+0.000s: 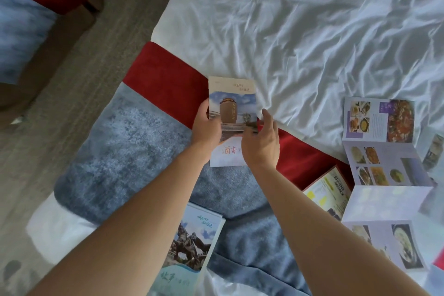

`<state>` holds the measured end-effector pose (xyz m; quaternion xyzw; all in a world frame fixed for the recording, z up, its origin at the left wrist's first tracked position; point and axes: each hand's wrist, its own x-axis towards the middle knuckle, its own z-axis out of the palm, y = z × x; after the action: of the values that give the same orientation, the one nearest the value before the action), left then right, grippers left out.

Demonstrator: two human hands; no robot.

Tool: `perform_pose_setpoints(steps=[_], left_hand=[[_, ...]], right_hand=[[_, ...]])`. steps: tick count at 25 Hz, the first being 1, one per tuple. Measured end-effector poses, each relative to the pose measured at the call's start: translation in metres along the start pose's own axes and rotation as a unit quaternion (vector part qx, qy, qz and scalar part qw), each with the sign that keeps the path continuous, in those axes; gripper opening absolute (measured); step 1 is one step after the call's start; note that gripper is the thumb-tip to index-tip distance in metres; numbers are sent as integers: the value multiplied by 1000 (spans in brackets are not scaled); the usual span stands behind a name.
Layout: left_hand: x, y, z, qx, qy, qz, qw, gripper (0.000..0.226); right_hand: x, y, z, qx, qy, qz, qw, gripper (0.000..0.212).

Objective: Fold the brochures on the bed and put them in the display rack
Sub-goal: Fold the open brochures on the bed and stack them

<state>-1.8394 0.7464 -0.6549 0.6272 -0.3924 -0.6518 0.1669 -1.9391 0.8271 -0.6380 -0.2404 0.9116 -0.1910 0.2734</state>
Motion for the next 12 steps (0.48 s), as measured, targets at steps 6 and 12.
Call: perform_pose_setpoints(steps=[6, 12], left_hand=[[-17, -23, -16, 416, 6, 210, 885, 77], [-43, -28, -32, 515, -35, 251, 819, 66]], right_hand=[[-13, 4, -1, -37, -71, 8, 997, 80], [-40, 15, -7, -82, -107, -14, 991, 79]])
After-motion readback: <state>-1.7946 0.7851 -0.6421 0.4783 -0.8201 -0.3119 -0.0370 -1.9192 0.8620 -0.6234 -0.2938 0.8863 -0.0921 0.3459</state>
